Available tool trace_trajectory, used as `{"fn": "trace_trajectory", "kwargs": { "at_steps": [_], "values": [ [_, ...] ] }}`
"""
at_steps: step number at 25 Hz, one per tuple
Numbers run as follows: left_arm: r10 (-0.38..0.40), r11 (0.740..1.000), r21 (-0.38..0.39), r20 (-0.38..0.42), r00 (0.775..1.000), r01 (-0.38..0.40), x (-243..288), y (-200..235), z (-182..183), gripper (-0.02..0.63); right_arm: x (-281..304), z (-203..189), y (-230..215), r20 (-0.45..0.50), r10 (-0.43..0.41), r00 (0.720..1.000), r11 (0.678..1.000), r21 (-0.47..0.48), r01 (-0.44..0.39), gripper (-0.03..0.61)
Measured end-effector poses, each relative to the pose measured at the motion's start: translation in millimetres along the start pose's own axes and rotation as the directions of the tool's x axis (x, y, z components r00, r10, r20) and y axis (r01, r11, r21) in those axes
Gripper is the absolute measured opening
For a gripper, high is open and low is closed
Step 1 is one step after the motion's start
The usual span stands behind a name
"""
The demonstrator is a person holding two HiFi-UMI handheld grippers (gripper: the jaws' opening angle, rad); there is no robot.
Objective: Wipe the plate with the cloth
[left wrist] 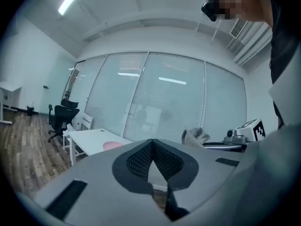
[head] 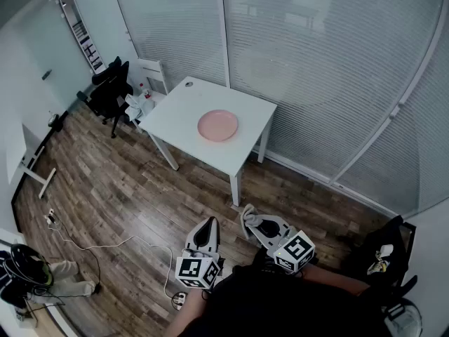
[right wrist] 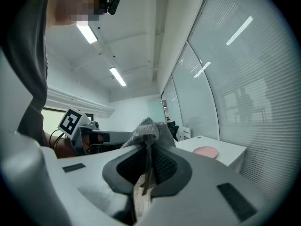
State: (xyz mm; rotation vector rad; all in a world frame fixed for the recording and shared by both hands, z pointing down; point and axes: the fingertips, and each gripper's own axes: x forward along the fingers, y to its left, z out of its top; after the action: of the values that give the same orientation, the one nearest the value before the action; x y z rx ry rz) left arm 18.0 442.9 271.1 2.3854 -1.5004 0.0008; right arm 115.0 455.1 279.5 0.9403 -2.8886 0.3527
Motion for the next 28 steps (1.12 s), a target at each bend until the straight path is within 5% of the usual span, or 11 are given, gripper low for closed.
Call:
{"fn": "trace_trajectory", "kwargs": {
  "at_steps": [28],
  "values": [
    [0.038, 0.999, 0.015, 0.043, 0.998, -0.039, 185.3, -23.4, 22.5, 0.017, 10.8, 33.7, -189.1, 0.005, 0.039, 0.999, 0.999, -0.015, -0.038, 0.038]
  ]
}}
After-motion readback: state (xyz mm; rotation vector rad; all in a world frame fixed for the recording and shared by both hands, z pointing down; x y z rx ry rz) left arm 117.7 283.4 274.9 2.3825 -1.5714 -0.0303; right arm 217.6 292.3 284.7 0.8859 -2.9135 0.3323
